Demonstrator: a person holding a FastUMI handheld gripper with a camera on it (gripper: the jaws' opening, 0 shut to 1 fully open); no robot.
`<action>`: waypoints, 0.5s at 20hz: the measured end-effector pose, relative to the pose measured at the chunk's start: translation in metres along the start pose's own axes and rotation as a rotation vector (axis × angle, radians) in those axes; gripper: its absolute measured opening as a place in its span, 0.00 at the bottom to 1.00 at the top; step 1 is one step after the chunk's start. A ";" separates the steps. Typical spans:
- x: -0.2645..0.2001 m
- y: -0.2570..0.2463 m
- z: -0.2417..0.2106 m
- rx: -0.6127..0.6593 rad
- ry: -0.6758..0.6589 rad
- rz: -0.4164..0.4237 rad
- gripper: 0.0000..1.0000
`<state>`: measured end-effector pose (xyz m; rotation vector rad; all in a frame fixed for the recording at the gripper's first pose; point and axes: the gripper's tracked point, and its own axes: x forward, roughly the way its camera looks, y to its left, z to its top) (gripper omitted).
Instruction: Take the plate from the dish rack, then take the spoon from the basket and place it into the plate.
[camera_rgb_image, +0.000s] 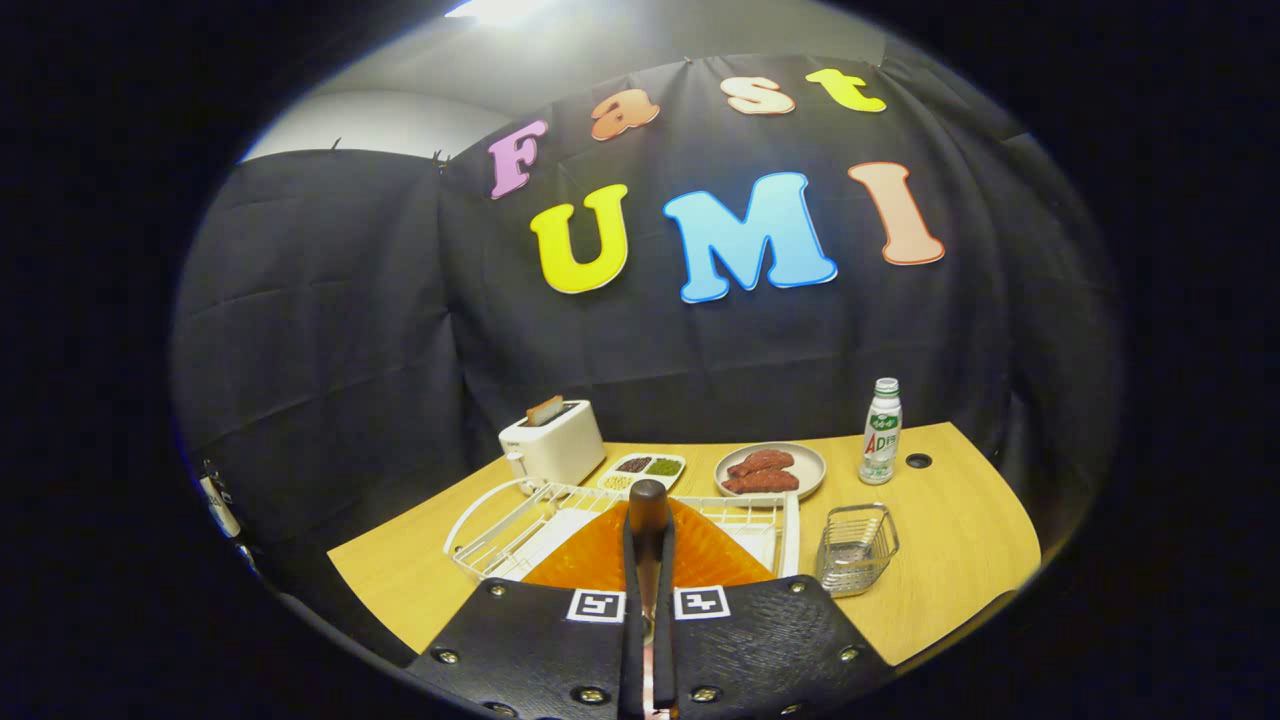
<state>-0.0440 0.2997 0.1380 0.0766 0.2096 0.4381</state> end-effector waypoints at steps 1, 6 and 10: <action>-0.001 0.007 -0.011 -0.013 0.021 0.014 0.04; -0.004 0.041 -0.060 -0.053 0.100 0.070 0.04; -0.005 0.067 -0.092 -0.076 0.152 0.110 0.04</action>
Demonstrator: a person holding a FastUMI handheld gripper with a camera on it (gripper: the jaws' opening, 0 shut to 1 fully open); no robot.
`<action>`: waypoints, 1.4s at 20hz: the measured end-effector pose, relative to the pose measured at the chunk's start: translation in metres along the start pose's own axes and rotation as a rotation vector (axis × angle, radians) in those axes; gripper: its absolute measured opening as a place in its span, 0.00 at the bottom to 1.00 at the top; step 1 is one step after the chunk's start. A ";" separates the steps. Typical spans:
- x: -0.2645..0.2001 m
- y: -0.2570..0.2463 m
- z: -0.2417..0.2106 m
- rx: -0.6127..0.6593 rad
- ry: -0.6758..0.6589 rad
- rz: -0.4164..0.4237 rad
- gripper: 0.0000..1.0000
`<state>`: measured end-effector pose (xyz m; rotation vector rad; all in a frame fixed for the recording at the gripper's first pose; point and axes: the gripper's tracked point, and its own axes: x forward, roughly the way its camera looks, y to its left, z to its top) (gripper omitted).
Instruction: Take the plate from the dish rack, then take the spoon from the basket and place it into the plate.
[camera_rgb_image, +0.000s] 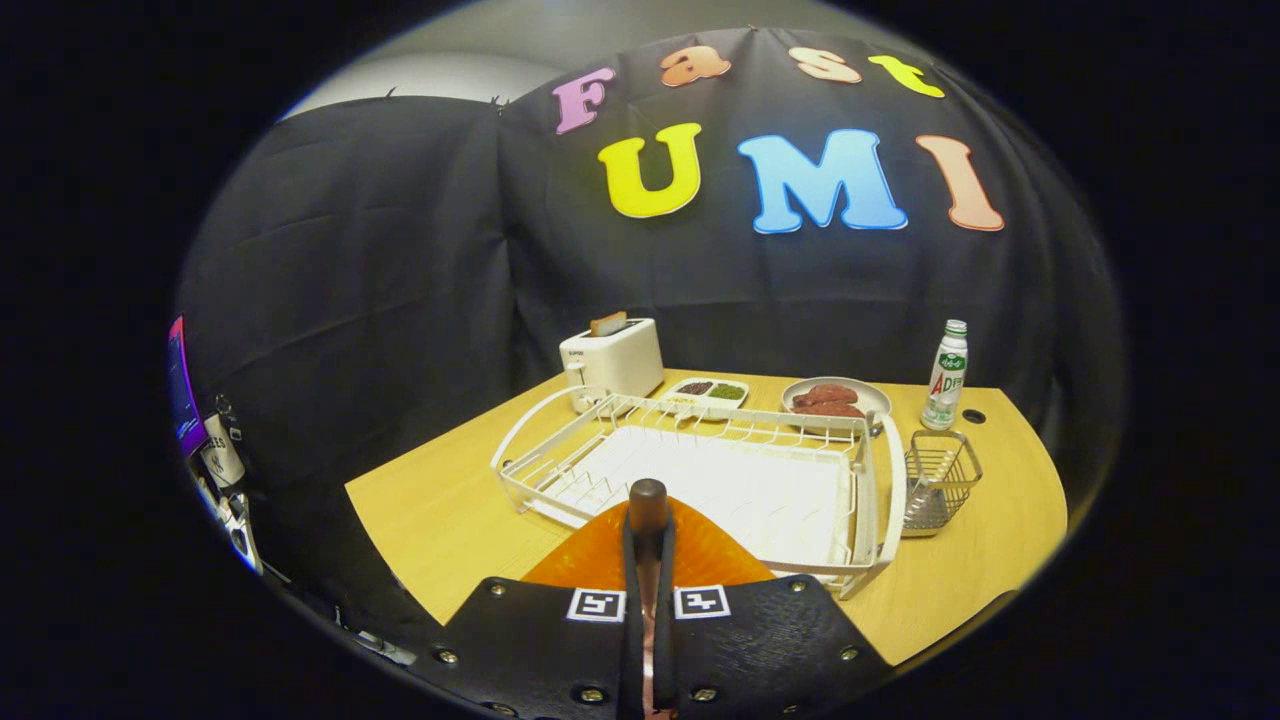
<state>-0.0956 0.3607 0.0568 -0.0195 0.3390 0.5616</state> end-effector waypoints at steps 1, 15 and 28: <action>0.001 0.005 -0.006 0.004 0.007 0.007 0.04; -0.013 0.009 -0.022 0.026 -0.030 -0.021 0.11; -0.037 -0.031 0.017 0.031 -0.094 -0.094 0.23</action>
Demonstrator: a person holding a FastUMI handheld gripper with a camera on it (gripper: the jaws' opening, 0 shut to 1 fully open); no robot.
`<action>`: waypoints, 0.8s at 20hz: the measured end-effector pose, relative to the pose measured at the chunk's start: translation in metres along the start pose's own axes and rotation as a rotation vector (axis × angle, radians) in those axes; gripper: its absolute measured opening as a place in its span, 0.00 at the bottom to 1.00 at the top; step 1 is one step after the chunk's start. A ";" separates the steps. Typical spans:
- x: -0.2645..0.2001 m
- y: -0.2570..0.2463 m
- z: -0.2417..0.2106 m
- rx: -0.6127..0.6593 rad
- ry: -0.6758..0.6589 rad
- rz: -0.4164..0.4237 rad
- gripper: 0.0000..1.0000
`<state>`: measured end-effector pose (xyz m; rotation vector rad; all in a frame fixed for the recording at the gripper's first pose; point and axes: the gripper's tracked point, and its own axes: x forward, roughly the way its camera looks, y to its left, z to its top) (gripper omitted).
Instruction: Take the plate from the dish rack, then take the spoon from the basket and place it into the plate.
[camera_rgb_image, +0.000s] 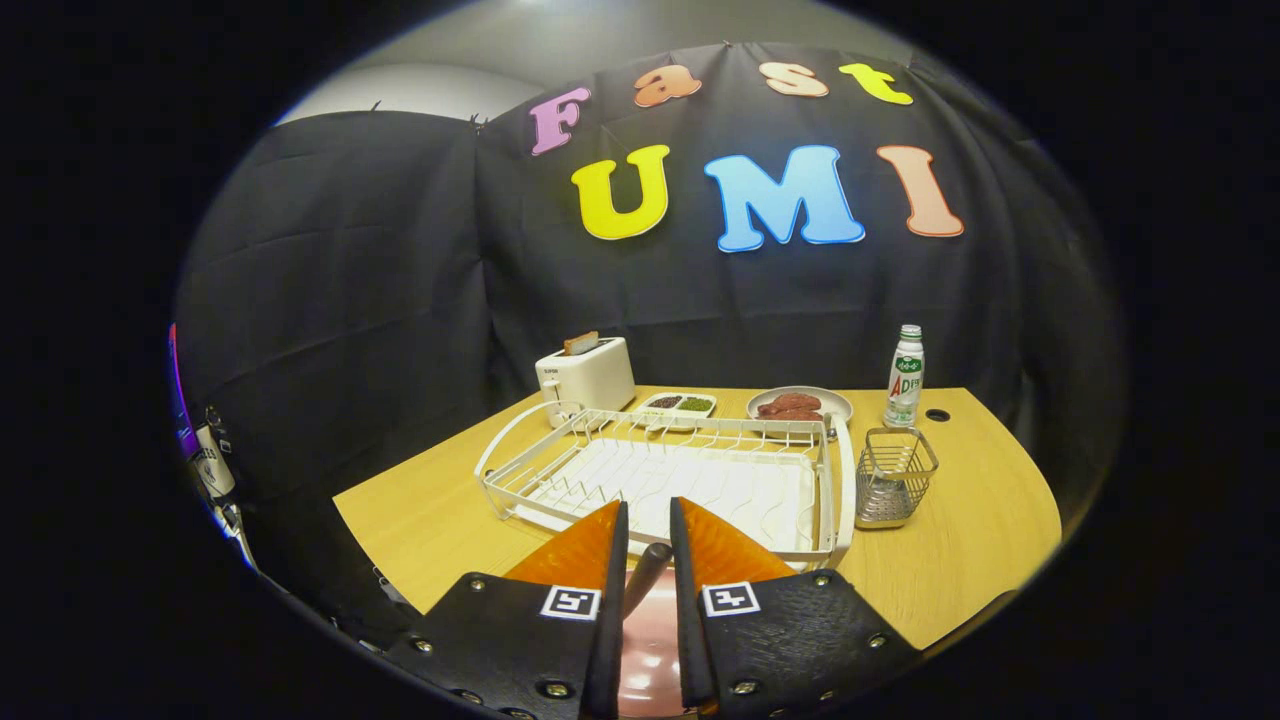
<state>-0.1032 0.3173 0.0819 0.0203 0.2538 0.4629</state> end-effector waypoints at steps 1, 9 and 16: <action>-0.003 -0.002 0.004 -0.003 -0.009 -0.004 0.23; -0.019 -0.015 0.041 -0.045 -0.086 -0.039 0.23; -0.052 -0.047 0.157 -0.091 -0.320 -0.137 0.23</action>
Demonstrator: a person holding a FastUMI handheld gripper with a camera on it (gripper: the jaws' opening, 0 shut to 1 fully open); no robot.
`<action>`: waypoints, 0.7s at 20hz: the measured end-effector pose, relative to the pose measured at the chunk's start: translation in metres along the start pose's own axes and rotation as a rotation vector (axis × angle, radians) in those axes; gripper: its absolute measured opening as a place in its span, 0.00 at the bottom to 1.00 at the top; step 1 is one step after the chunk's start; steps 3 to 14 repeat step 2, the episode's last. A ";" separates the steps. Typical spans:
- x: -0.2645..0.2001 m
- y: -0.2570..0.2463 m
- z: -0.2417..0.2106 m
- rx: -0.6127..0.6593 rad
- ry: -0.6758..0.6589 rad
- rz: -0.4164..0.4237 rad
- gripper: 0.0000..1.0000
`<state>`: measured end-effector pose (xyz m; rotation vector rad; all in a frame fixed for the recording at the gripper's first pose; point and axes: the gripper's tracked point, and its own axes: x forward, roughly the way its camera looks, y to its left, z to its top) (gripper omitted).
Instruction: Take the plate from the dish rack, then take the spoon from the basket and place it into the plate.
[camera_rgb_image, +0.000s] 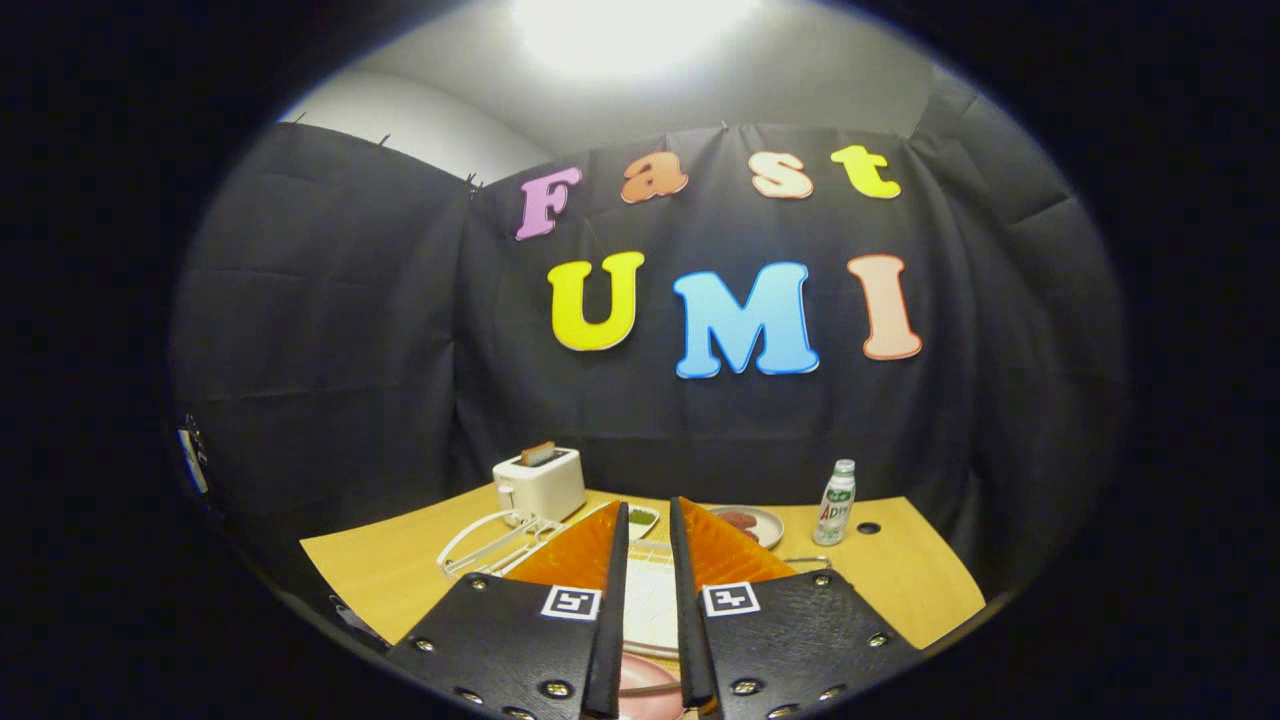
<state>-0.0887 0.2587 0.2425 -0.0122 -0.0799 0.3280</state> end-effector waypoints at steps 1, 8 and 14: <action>0.001 -0.006 0.016 -0.004 -0.027 -0.011 0.23; 0.002 -0.013 0.031 -0.011 -0.052 -0.023 0.23; 0.002 -0.013 0.031 -0.011 -0.052 -0.023 0.23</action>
